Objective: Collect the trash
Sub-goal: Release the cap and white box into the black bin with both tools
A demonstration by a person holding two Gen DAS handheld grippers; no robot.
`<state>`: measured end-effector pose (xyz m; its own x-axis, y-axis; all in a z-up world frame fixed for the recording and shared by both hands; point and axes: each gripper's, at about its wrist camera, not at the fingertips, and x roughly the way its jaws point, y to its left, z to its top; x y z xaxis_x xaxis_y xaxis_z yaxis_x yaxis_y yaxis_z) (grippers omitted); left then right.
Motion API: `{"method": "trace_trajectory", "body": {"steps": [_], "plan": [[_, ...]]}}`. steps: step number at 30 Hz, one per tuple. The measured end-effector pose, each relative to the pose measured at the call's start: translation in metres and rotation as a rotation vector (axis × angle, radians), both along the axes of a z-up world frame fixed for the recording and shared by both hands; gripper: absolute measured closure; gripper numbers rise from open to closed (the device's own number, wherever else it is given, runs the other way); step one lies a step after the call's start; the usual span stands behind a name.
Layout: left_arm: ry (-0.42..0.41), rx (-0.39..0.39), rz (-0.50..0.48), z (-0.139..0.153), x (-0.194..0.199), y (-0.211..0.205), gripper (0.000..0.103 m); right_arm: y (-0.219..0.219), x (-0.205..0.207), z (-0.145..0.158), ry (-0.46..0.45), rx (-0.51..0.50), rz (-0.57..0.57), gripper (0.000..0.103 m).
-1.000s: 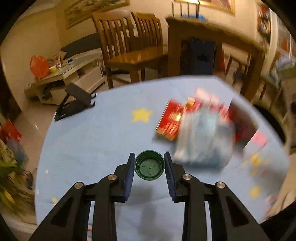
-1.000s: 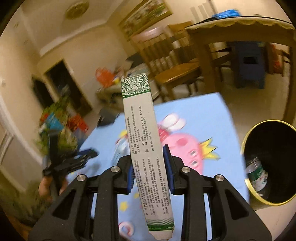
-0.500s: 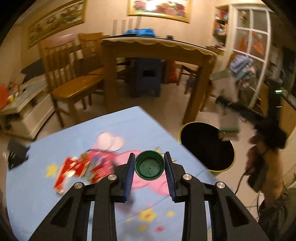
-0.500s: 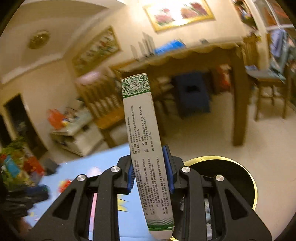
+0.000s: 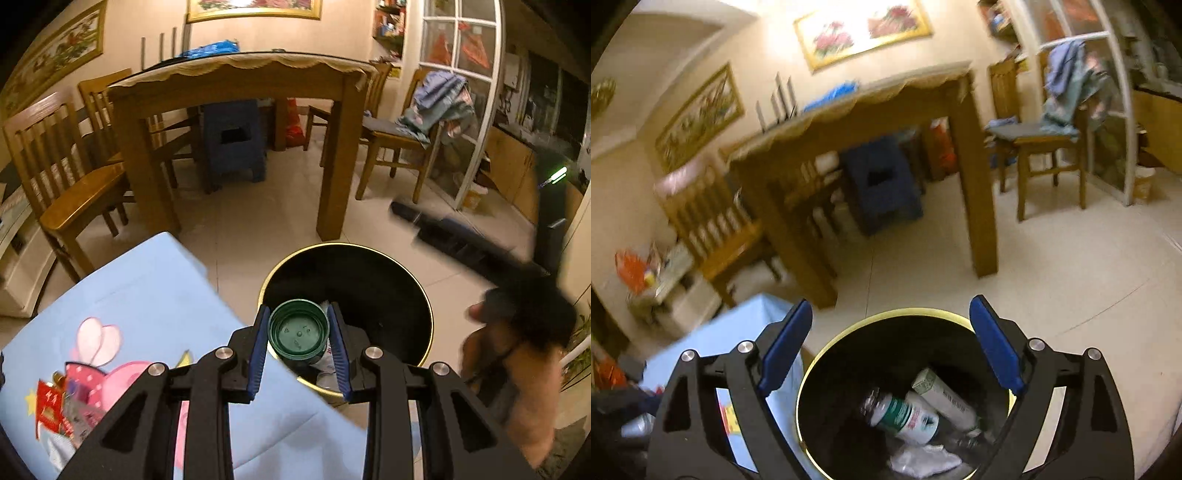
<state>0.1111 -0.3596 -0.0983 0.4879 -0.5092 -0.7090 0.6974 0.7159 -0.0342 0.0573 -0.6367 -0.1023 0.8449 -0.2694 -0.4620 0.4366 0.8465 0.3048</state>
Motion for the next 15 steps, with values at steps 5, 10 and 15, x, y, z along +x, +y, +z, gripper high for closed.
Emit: {"method": "trace_trajectory", "body": {"steps": [5, 10, 15], "plan": [[-0.008, 0.039, -0.036, -0.010, 0.001, -0.032, 0.073, -0.014, -0.048, 0.025, -0.116, -0.028, -0.172, 0.008], [-0.001, 0.060, -0.040, -0.019, 0.012, -0.058, 0.073, -0.042, -0.089, 0.037, -0.198, 0.041, -0.255, 0.008], [-0.023, 0.064, -0.025, -0.023, 0.015, -0.068, 0.045, -0.058, -0.105, 0.040, -0.197, 0.076, -0.280, 0.007]]}}
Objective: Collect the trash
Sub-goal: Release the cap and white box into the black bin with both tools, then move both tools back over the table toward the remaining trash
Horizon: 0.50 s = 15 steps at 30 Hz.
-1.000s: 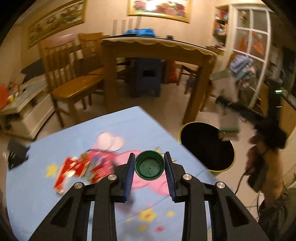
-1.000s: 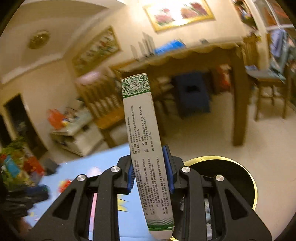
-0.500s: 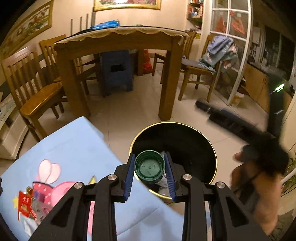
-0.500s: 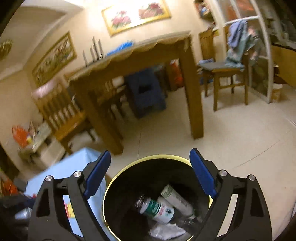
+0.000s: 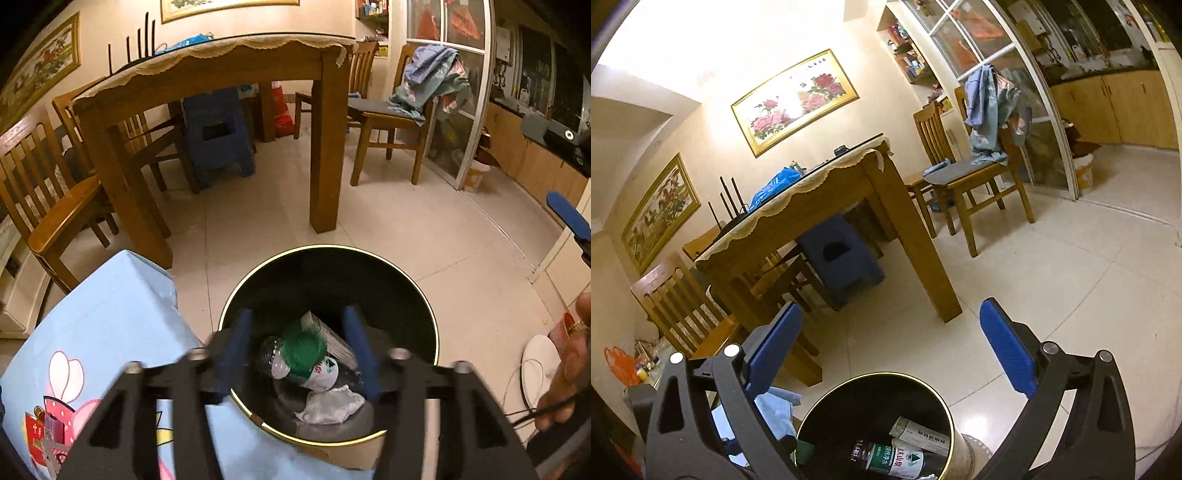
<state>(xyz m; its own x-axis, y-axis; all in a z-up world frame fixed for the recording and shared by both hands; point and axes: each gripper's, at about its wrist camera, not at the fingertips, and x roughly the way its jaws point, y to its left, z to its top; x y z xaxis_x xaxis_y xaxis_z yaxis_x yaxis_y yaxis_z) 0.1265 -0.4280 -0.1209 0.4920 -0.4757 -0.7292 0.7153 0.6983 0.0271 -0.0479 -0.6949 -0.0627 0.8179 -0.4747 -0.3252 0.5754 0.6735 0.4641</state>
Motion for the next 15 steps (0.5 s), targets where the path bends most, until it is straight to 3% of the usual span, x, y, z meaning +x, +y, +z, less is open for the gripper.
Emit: {"method": "trace_trajectory", "body": {"steps": [8, 10, 11, 15], "plan": [[0.003, -0.009, -0.003, 0.005, -0.005, 0.008, 0.043, 0.013, 0.017, 0.003, 0.025, -0.039, 0.058, 0.007], [0.003, -0.023, 0.020, 0.010, -0.012, 0.028, 0.027, 0.022, 0.026, 0.004, 0.042, -0.060, 0.103, 0.007], [-0.003, -0.026, 0.036, 0.012, -0.015, 0.039, 0.014, 0.028, 0.031, 0.003, 0.052, -0.073, 0.143, 0.007], [-0.023, -0.041, 0.067, 0.015, -0.050, 0.102, 0.010, 0.065, 0.058, 0.004, 0.087, -0.130, 0.302, 0.006]]}}
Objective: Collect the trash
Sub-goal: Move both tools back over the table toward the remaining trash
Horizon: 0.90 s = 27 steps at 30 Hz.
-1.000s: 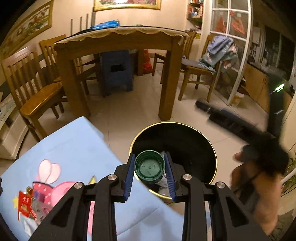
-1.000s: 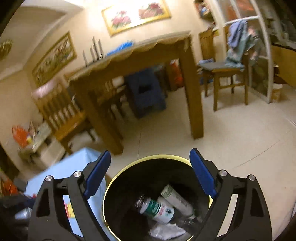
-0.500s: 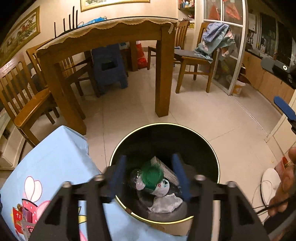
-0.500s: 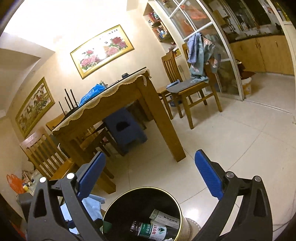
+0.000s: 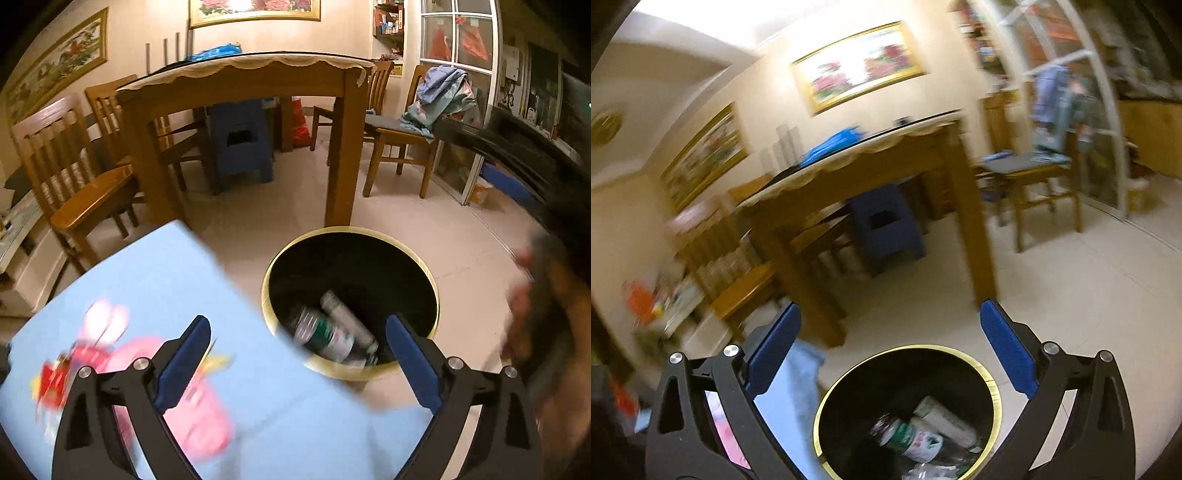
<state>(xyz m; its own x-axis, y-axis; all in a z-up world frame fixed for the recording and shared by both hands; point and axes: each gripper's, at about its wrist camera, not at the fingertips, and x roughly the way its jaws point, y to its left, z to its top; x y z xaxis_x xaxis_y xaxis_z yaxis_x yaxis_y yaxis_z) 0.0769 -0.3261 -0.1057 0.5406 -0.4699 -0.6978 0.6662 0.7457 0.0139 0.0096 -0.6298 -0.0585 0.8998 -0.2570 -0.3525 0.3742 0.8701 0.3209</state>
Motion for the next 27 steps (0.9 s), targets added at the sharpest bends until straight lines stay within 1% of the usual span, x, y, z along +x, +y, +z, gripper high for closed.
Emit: {"method": "trace_trajectory", "body": {"steps": [2, 4, 5, 7, 8, 10, 12, 13, 14, 16, 18, 19, 20, 21, 22, 24, 26, 27], "plan": [[-0.004, -0.011, 0.026, 0.000, -0.017, 0.039, 0.010, 0.035, 0.020, -0.001, 0.073, -0.070, 0.121, 0.005], [-0.024, -0.009, 0.071, 0.001, -0.030, 0.076, 0.007, 0.077, 0.036, -0.005, 0.138, -0.143, 0.217, 0.005], [-0.039, -0.002, 0.109, 0.000, -0.036, 0.101, 0.006, 0.096, 0.042, -0.007, 0.154, -0.166, 0.258, 0.005], [-0.061, 0.011, 0.186, -0.003, -0.042, 0.142, 0.007, 0.145, 0.053, -0.014, 0.169, -0.177, 0.389, 0.005], [-0.065, 0.016, 0.237, -0.005, -0.042, 0.166, 0.007, 0.179, 0.058, -0.019, 0.180, -0.170, 0.489, 0.006], [-0.076, 0.040, 0.352, -0.011, -0.040, 0.215, 0.007, 0.227, 0.061, -0.028, 0.204, -0.193, 0.586, 0.006], [-0.083, 0.061, 0.438, -0.016, -0.036, 0.249, 0.007, 0.266, 0.061, -0.038, 0.232, -0.237, 0.631, 0.006], [-0.071, 0.063, 0.489, -0.021, -0.032, 0.271, 0.007, 0.284, 0.060, -0.045, 0.251, -0.261, 0.643, 0.006], [-0.059, 0.055, 0.517, -0.022, -0.030, 0.284, 0.007, 0.295, 0.062, -0.050, 0.270, -0.274, 0.642, 0.006], [-0.024, 0.022, 0.580, -0.028, -0.025, 0.314, 0.007, 0.315, 0.072, -0.063, 0.323, -0.270, 0.664, 0.006], [0.027, -0.040, 0.622, -0.032, -0.021, 0.337, 0.007, 0.324, 0.081, -0.071, 0.351, -0.251, 0.677, 0.007], [0.055, -0.098, 0.627, -0.030, -0.019, 0.346, 0.007, 0.329, 0.085, -0.073, 0.354, -0.235, 0.691, 0.012], [0.053, -0.113, 0.628, -0.028, -0.019, 0.347, 0.007, 0.331, 0.089, -0.075, 0.364, -0.228, 0.694, 0.017], [0.042, -0.114, 0.633, -0.026, -0.019, 0.349, 0.007, 0.337, 0.094, -0.079, 0.389, -0.226, 0.695, 0.022], [0.037, -0.117, 0.631, -0.025, -0.020, 0.349, 0.007, 0.343, 0.097, -0.084, 0.414, -0.228, 0.689, 0.034], [0.037, -0.131, 0.610, -0.023, -0.023, 0.347, 0.007, 0.344, 0.107, -0.088, 0.447, -0.198, 0.684, 0.046], [0.029, -0.124, 0.599, -0.024, -0.024, 0.345, 0.007, 0.344, 0.119, -0.093, 0.475, -0.187, 0.662, 0.049], [0.025, -0.124, 0.595, -0.024, -0.025, 0.344, 0.007, 0.343, 0.124, -0.095, 0.488, -0.189, 0.656, 0.057]]}}
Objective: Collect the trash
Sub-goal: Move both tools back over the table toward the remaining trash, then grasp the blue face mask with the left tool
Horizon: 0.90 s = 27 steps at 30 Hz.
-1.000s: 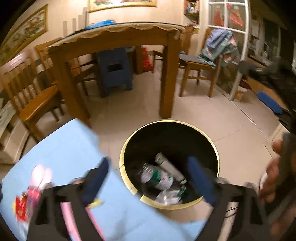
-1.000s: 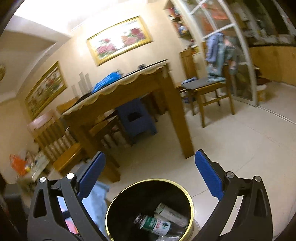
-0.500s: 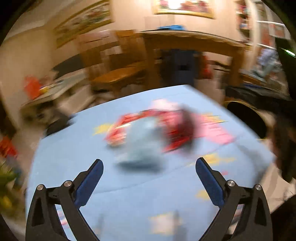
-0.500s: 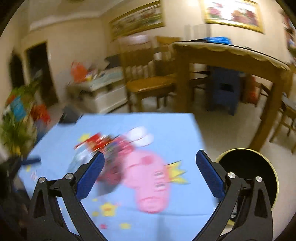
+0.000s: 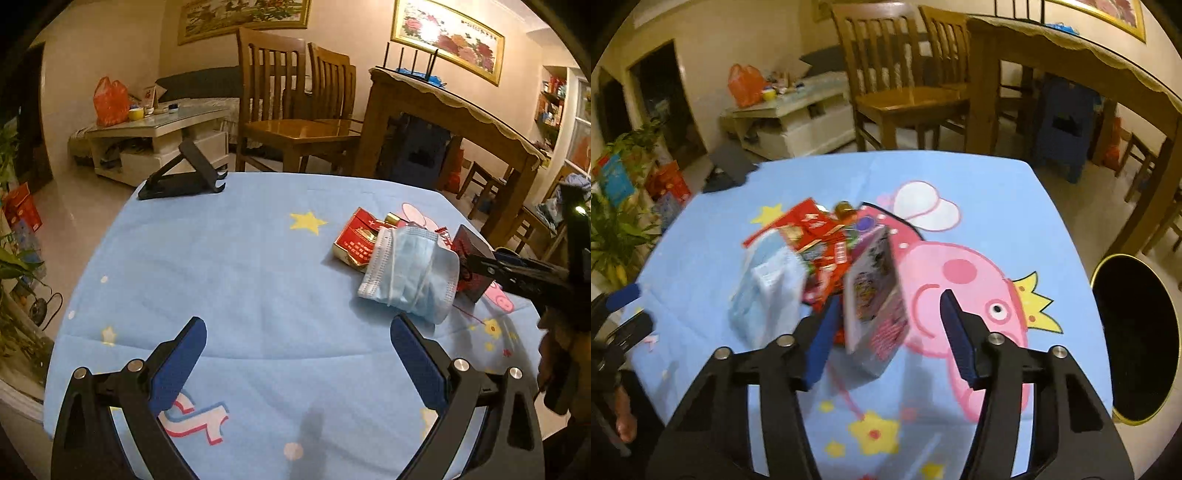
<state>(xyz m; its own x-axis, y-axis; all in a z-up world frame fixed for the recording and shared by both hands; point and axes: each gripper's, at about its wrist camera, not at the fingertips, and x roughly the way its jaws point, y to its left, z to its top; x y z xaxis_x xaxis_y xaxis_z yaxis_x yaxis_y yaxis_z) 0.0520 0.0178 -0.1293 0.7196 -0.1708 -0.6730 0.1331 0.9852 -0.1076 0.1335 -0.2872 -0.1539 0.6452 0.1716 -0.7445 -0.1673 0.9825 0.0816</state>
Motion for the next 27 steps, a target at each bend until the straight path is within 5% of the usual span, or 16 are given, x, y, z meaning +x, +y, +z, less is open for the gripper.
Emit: {"method": "trace_trajectory", "body": {"steps": [1, 4, 11, 20, 27], "plan": [[-0.003, 0.000, 0.000, 0.000, 0.000, 0.000, 0.007, -0.004, 0.004, -0.003, 0.021, 0.021, 0.008, 0.082], [-0.004, -0.001, 0.001, -0.004, 0.001, 0.008, 0.007, -0.010, 0.006, -0.002, 0.039, 0.023, 0.018, 0.098], [0.045, 0.002, -0.067, -0.012, 0.011, -0.007, 0.007, -0.045, -0.024, 0.014, -0.005, 0.029, 0.002, 0.099], [0.163, -0.115, -0.369, -0.020, 0.064, -0.064, 0.007, -0.111, -0.056, 0.013, -0.052, 0.207, -0.074, 0.099], [0.194, 0.051, -0.484, -0.043, 0.081, -0.103, 0.007, -0.118, -0.066, 0.029, -0.095, 0.274, -0.053, 0.099]]}}
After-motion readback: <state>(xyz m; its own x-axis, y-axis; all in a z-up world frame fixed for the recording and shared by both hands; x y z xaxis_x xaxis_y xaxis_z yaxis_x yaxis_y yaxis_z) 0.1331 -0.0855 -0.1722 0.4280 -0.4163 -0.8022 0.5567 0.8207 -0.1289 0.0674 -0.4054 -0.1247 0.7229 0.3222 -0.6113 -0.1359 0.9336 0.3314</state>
